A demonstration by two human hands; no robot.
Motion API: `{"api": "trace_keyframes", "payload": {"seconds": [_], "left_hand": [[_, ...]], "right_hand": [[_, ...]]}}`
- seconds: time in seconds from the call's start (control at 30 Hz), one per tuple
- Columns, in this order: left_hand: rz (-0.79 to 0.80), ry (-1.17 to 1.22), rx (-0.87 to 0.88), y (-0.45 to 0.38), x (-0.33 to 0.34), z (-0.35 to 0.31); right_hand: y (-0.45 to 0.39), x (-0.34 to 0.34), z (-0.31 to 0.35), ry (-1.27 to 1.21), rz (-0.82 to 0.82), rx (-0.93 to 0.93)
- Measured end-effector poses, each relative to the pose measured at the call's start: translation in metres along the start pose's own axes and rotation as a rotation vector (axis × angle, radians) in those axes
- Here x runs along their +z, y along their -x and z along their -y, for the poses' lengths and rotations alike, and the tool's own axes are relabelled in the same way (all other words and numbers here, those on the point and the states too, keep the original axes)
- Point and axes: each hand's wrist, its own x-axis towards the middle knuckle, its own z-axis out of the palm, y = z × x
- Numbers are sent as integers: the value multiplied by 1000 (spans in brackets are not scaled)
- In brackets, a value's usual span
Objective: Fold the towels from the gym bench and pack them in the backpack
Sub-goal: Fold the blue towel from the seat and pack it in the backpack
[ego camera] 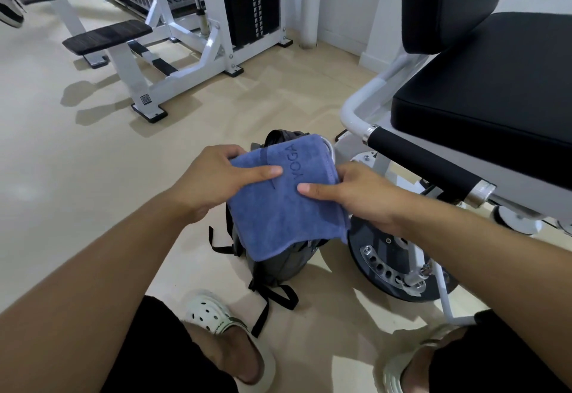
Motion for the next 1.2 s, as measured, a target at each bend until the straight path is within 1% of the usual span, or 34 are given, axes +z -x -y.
{"api": "trace_keyframes", "payload": {"seconds": [0.07, 0.1, 0.17, 0.23, 0.33, 0.4, 0.53, 0.6, 0.67, 0.7, 0.8, 0.83, 0.87, 0.93, 1.0, 1.07, 1.2], "left_hand": [[-32, 64, -36, -4, -3, 1], [-17, 133, -75, -5, -5, 1], [53, 321, -155, -8, -7, 2], [168, 467, -204, -9, -4, 5], [324, 505, -317, -4, 7, 6], [377, 504, -345, -3, 9, 6], [335, 404, -325, -9, 3, 7], [305, 332, -294, -11, 3, 11], [251, 307, -255, -12, 5, 12], [213, 306, -240, -12, 6, 12], [96, 215, -177, -13, 7, 15], [73, 172, -159, -13, 8, 15], [60, 128, -139, -12, 9, 15], [70, 60, -99, -8, 12, 12], [139, 55, -73, -3, 16, 8], [194, 86, -47, 3, 21, 4], [260, 158, -16, 10, 30, 0]], "right_hand": [[-1, 3, 0, -107, -15, -40], [0, 5, 2, -183, 4, -44], [2, 7, 6, -329, 21, -11], [6, 8, 10, -462, 4, 15], [9, 8, 13, -616, -32, 34], [7, 7, 13, -630, -70, 71], [-4, 0, -2, -504, -143, 145], [-9, -1, -9, -393, -150, 134], [-13, -2, -13, -224, -155, 89], [-13, -2, -14, -73, -157, 55], [-9, -1, -21, 590, -194, -17], [-5, 3, -20, 728, -232, -67], [-1, 8, -18, 790, -258, -154], [6, 18, -12, 833, -258, -362], [6, 26, -9, 821, -223, -447], [4, 29, -9, 769, -193, -424], [0, 30, -17, 691, -200, -414]]}}
